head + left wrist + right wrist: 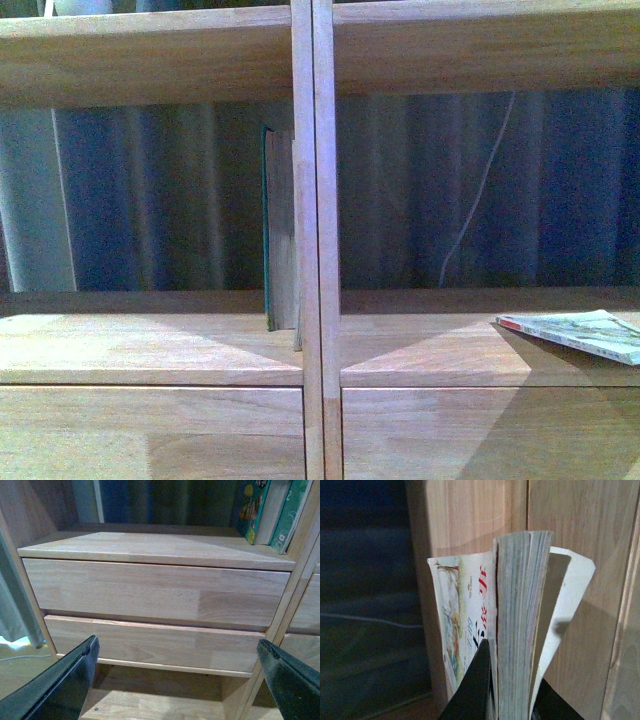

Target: Organize books on shelf

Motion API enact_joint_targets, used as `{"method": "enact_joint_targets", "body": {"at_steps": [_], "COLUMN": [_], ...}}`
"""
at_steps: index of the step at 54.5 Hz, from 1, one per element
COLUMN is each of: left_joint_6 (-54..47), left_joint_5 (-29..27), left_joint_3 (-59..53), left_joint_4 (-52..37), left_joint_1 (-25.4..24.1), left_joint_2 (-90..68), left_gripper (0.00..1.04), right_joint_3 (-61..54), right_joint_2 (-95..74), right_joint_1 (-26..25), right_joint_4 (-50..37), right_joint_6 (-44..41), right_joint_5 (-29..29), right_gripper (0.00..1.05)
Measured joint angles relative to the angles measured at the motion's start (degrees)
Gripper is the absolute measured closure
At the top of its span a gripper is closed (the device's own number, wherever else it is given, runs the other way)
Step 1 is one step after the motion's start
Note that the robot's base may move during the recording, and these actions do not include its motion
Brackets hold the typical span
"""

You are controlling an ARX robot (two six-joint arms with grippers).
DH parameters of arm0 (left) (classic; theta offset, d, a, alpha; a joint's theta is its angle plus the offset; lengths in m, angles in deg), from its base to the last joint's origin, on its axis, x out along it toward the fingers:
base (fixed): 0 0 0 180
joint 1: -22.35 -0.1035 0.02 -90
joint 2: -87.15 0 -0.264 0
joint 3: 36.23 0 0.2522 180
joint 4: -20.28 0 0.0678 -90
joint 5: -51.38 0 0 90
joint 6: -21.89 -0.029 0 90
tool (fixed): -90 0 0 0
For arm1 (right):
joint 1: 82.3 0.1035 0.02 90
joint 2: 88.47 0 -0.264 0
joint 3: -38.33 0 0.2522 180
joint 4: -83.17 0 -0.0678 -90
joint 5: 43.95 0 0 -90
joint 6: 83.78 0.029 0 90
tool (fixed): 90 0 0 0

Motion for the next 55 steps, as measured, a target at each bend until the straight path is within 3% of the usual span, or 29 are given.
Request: {"method": "enact_joint_targets", "body": {"at_steps": [24, 36, 55], "left_joint_6": [0.0, 0.0, 0.0], "left_joint_5": [0.0, 0.0, 0.0], "left_joint_3": [0.0, 0.0, 0.0], "left_joint_4": [0.0, 0.0, 0.0], "left_joint_1": [0.0, 0.0, 0.0], "left_joint_2": [0.0, 0.0, 0.0], "left_gripper": [0.07, 0.07, 0.07], "right_joint_3": [-10.2, -12.5, -14.5], "right_joint_2": [19.1, 34.2, 52.2], "right_joint_1": [-5.6, -9.6, -10.5], "right_joint_4": [-0.7, 2.4, 4.3], "right_joint_6": [-10.3, -17.5, -27.1], "right_joint_5": [2.5, 6.7, 12.1], "right_gripper": [0.97, 0.97, 0.97]}}
